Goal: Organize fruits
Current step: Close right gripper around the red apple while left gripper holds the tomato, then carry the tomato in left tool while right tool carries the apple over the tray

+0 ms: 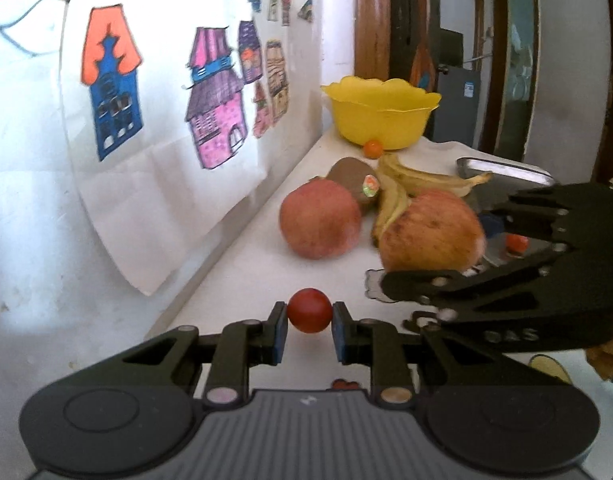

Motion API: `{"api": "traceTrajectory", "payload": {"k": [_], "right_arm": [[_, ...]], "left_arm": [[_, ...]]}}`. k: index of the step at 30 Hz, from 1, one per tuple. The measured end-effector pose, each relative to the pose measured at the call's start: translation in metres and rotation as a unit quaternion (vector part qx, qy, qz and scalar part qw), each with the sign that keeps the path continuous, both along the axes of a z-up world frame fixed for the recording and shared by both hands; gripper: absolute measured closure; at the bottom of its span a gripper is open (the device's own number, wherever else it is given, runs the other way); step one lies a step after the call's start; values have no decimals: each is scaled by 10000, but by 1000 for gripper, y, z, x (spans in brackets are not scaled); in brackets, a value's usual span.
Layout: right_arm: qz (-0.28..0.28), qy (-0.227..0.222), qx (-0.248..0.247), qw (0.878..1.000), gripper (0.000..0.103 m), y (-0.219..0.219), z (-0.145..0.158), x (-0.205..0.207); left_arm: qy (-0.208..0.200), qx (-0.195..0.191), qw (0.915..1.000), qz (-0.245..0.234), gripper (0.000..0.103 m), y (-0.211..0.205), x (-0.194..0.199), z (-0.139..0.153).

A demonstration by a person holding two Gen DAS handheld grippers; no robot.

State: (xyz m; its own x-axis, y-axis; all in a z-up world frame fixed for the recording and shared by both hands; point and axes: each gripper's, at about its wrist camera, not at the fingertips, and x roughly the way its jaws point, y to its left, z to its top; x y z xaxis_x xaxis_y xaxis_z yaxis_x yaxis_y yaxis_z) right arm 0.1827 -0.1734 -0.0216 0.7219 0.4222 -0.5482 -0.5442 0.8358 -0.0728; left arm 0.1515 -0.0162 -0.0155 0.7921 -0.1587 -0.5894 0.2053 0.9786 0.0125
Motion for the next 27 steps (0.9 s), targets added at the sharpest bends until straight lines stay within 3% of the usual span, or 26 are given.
{"api": "traceTrajectory", "payload": {"k": [14,18,27], "right_arm": [[-599,-349,198,9974,38,-89,31,-62],[-820,-559,249,9948,38,-114,42,-68],[-1525,-943,397,9830,38,-181,52,-56]], "left_arm": [[-306,-135,9988,-364,77,-59,-4,18],[-412,-340,9975,-459,77,-82,9,26],[-653,-413,9936,-820,77,-132,40,32]]}}
